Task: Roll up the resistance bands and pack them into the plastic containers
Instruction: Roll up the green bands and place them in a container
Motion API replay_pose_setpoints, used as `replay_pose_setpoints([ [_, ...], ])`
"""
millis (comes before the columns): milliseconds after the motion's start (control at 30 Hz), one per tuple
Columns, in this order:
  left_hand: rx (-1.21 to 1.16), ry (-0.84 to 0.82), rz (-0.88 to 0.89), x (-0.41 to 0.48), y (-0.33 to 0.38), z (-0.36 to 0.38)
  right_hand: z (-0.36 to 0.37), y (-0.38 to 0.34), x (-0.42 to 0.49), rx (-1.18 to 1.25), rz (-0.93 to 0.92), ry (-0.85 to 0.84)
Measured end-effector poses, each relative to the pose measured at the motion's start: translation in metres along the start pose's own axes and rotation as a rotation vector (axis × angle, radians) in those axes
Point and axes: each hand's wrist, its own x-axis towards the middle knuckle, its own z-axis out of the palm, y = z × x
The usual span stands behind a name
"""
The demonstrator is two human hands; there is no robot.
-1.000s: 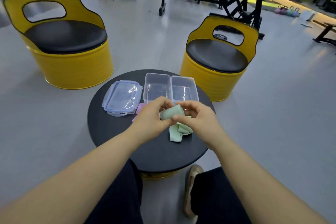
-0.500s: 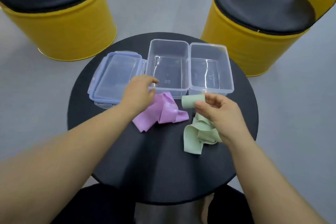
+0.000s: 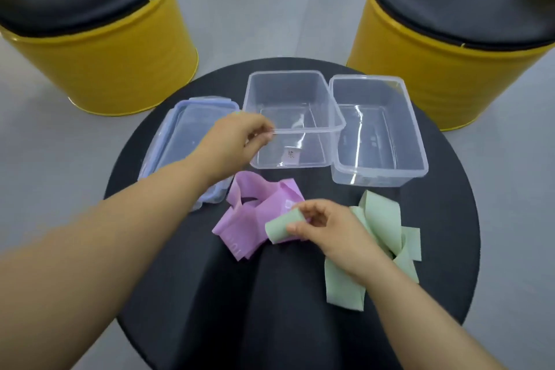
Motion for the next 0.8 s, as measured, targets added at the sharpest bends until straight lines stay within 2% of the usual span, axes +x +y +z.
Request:
replay_pose_setpoints([
  [200, -0.215, 0.091, -0.024, 0.012, 0.006, -0.022, -0.004, -0.006, 0.006, 0.057, 0.020, 0.016],
  [367, -0.264, 0.153, -0.021, 0.021, 0.008, -0.026, -0.008, -0.013, 0.005, 0.098, 0.011, 0.024],
  [600, -0.218, 0.162, 0.008, 0.020, 0.002, -0.025, -0.009, -0.016, 0.007, 0.127, -0.002, 0.031],
  [800, 0.007, -0.002, -0.001, -0.003, -0.015, 0.002, -0.020, -0.022, 0.001, 0.087, -0.053, 0.006],
])
